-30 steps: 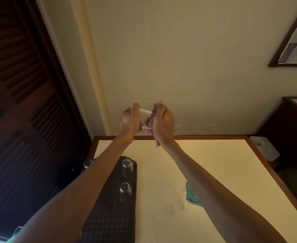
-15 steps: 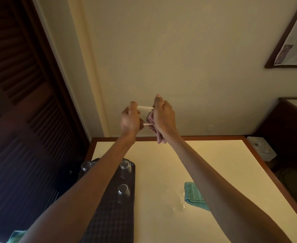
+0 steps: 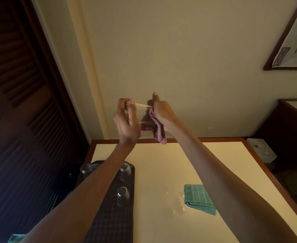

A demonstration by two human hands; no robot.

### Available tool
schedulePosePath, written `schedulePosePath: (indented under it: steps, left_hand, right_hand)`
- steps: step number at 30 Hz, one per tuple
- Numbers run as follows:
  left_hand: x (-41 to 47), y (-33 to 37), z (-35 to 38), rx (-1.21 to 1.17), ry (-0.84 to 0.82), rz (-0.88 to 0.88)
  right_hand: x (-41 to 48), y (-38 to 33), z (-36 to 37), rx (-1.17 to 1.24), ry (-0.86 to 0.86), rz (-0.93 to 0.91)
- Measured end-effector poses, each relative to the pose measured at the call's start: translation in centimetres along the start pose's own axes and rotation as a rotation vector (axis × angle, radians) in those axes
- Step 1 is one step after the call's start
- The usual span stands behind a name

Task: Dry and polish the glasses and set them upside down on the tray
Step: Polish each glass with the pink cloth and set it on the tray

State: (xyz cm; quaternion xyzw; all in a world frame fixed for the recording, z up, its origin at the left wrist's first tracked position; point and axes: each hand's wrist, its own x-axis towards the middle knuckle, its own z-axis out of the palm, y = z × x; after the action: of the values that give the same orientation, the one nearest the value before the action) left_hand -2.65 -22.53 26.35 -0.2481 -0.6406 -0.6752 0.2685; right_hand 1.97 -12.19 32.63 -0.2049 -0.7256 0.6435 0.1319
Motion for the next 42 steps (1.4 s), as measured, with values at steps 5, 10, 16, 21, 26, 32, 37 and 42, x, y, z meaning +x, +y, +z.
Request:
schedulePosePath:
  steps: [5,10,16,21,26,32,37,42]
  left_hand:
    - [1.1,1.2,0.6,-0.067,-0.068,-0.777]
    - [0.2,0.6,-0.1,0.081,-0.112,-0.346]
    - [0.8,-1.2,-0.9,0.165,-0.229,0.298]
    - [-0.4,-1.1,0.8,0.109,-0.201,-0.435]
    - [-1.3,-2.5,1.1,0.215,-0.239,-0.532]
    - [-4.7,-5.3,-0.6,0.460,-0.385,-0.395]
    - [-9.4,-9.3,-1.9,0.632,-0.616,-0.471]
    - [-13.8,-11.7,-1.5,0.792,-0.940,-0.531]
  right_hand:
    - [-0.3,1.4,0.9,-0.214,0.180,-0.309]
    - [1.3,1.7,-0.3,-0.273,-0.023,-0.040]
    - [1.3,3.3,-0.9,0.118,-0.174,0.332]
    - [0.9,4.9,0.3,0.125,0.092,0.021]
    - [0.9,7.9,0.2,-0.071,0.097,-0.167]
    - [0.2,13.6,-2.6,-0.214,0.123,-0.106]
    - [0.1,19.2,-5.0,-0.357,0.081,0.207]
    - [-0.4,25.3,-6.1,-0.298,0.035,0.393]
